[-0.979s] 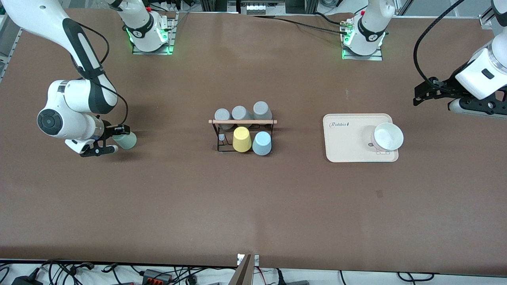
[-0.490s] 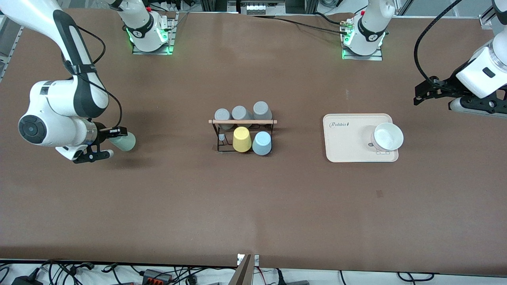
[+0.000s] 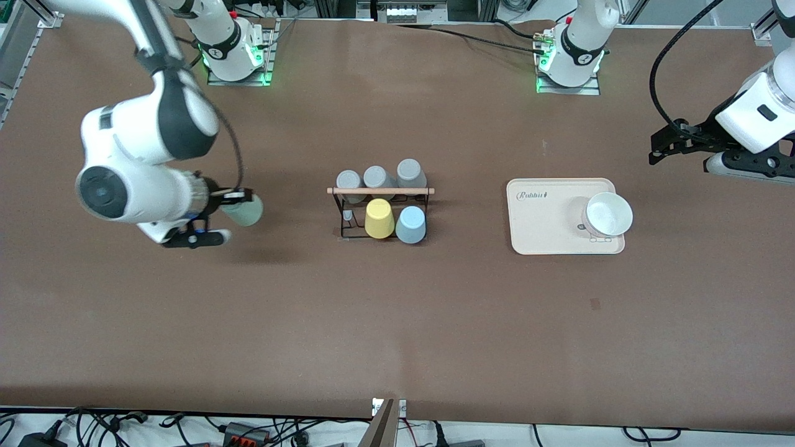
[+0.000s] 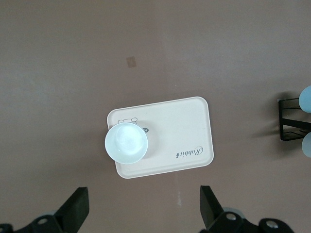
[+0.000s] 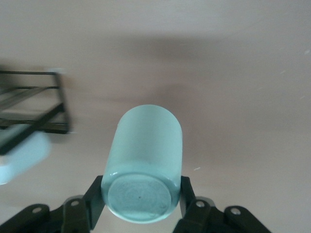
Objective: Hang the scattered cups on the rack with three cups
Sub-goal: 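Carry the teal cup with the right gripper onto a rack peg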
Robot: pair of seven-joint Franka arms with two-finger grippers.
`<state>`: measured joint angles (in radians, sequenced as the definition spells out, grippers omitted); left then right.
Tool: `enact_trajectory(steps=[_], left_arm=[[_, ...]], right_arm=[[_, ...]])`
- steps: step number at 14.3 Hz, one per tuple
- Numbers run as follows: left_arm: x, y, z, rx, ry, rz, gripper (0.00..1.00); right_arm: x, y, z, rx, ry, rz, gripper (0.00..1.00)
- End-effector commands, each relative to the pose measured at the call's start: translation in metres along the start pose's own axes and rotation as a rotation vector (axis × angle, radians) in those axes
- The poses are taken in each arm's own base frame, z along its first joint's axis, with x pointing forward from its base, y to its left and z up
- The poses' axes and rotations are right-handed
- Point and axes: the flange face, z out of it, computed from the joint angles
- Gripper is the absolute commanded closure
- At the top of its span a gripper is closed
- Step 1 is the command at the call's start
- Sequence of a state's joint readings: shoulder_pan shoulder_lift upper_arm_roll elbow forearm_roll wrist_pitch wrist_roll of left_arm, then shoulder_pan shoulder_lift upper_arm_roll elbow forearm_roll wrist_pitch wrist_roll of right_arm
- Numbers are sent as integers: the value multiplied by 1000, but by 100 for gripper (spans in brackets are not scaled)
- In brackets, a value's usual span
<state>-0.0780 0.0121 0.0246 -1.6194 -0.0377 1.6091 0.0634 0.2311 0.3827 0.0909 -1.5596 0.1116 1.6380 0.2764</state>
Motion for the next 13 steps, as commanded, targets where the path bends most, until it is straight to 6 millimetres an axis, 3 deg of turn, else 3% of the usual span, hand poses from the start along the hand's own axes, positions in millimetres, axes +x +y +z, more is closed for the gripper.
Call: enact_trajectory(steps=[1, 3, 5, 11, 13], left_arm=[[-4, -1, -6, -11, 11, 14, 0], [-5, -3, -6, -13, 10, 4, 0], [-5, -7, -5, -13, 7, 1, 0], [-5, -8, -5, -16, 8, 0, 0], [-5, -8, -4, -15, 6, 0, 0]], right_arm=[[-19, -63, -11, 0, 1, 62, 98], [-34, -101, -24, 57, 6, 108, 98], [-36, -127, -33, 77, 31, 114, 99], [-17, -171, -20, 101, 73, 144, 100], [-9, -174, -15, 116, 94, 153, 100]])
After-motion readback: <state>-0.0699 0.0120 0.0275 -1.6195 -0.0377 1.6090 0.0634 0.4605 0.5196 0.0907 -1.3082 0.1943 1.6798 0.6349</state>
